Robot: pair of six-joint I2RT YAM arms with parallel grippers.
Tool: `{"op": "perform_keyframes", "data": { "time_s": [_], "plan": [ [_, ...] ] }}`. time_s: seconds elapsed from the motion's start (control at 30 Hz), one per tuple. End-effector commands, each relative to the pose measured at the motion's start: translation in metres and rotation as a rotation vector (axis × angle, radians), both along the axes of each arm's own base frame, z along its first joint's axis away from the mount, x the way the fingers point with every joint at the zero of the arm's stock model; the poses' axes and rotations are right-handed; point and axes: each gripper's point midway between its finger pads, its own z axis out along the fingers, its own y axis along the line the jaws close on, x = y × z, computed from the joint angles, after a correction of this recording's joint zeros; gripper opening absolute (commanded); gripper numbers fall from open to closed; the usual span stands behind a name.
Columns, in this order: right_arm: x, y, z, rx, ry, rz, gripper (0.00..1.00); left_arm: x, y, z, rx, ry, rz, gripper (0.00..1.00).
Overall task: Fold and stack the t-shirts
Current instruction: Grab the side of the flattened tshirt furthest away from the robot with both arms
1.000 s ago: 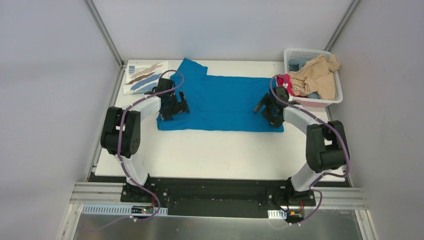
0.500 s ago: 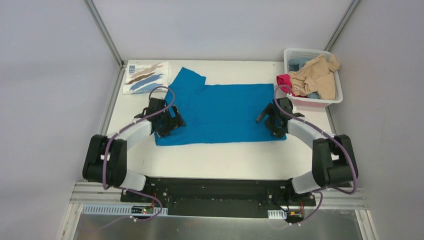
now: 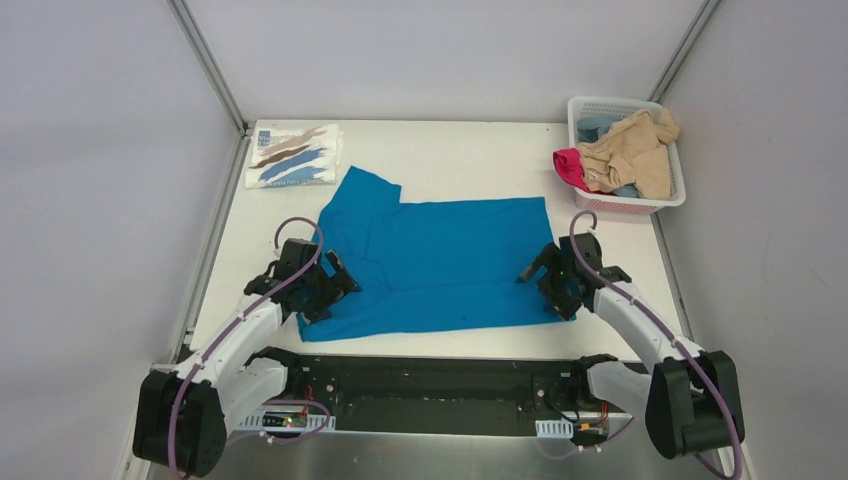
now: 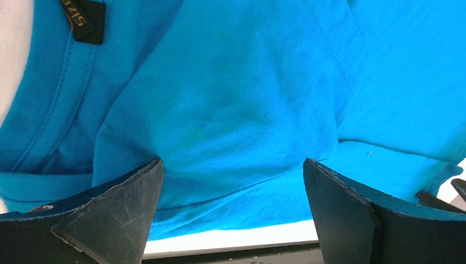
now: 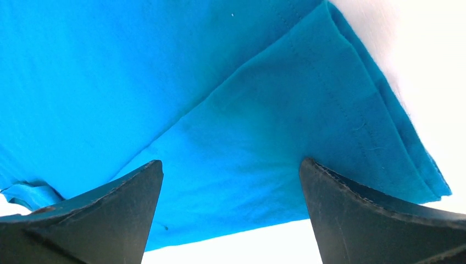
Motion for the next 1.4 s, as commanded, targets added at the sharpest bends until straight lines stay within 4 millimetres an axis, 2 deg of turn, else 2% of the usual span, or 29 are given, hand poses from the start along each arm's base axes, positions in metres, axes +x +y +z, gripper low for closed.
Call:
{"op": "perform_keyframes", "data": {
  "time_s": [0.0,0.17,0.3,0.5,0.63,0.7,0.77,0.93,1.0,1.03,1.07,1.1,1.2,1.27,1.37],
  "plan": [
    [-0.034,0.002,-0.007,0.047,0.092,-0.042,0.99,-0.023,0.013,-0.011,0.048,0.063,0.070,0.99],
    [-0.053,0.002,-0.013,0.061,0.144,-0.074,0.99,-0.015,0.023,-0.010,0.112,0.056,0.087,0.99],
    [-0.064,0.003,-0.015,0.080,0.158,-0.107,0.99,-0.010,0.022,-0.008,0.115,0.067,0.086,0.99],
    [-0.068,-0.002,0.001,0.076,0.143,-0.153,0.99,-0.016,0.020,-0.002,0.085,0.058,0.108,0.99],
    [-0.059,-0.006,0.019,0.062,0.070,-0.156,0.99,-0.010,0.017,0.013,0.060,0.009,0.101,0.99],
    [-0.045,-0.006,0.033,0.065,-0.002,-0.140,0.99,-0.002,0.013,0.026,0.049,-0.026,0.077,0.99],
    [-0.024,0.000,0.059,0.085,-0.112,-0.104,0.99,0.009,0.008,0.045,0.044,-0.077,0.040,0.99],
    [0.028,-0.014,0.115,-0.015,-0.356,-0.100,0.99,0.056,0.007,0.099,0.119,-0.199,-0.030,0.99],
    [0.048,-0.021,0.128,-0.062,-0.426,-0.115,0.99,0.083,0.008,0.116,0.170,-0.224,-0.046,0.99],
    [0.059,-0.023,0.134,-0.082,-0.462,-0.122,0.99,0.102,0.009,0.132,0.191,-0.253,-0.039,0.99],
    [0.066,-0.025,0.136,-0.098,-0.471,-0.127,0.99,0.114,0.009,0.128,0.223,-0.234,-0.055,0.99],
    [0.075,-0.026,0.139,-0.110,-0.484,-0.126,0.99,0.135,0.007,0.141,0.244,-0.257,-0.061,0.99],
    [0.095,-0.025,0.139,-0.138,-0.469,-0.115,0.99,0.188,0.000,0.150,0.293,-0.265,-0.101,0.99],
    [0.104,-0.023,0.139,-0.150,-0.455,-0.095,0.99,0.223,-0.005,0.151,0.308,-0.265,-0.121,0.99],
    [0.115,-0.028,0.136,-0.194,-0.438,-0.099,0.99,0.274,-0.005,0.142,0.336,-0.246,-0.130,0.99]
  ]
}}
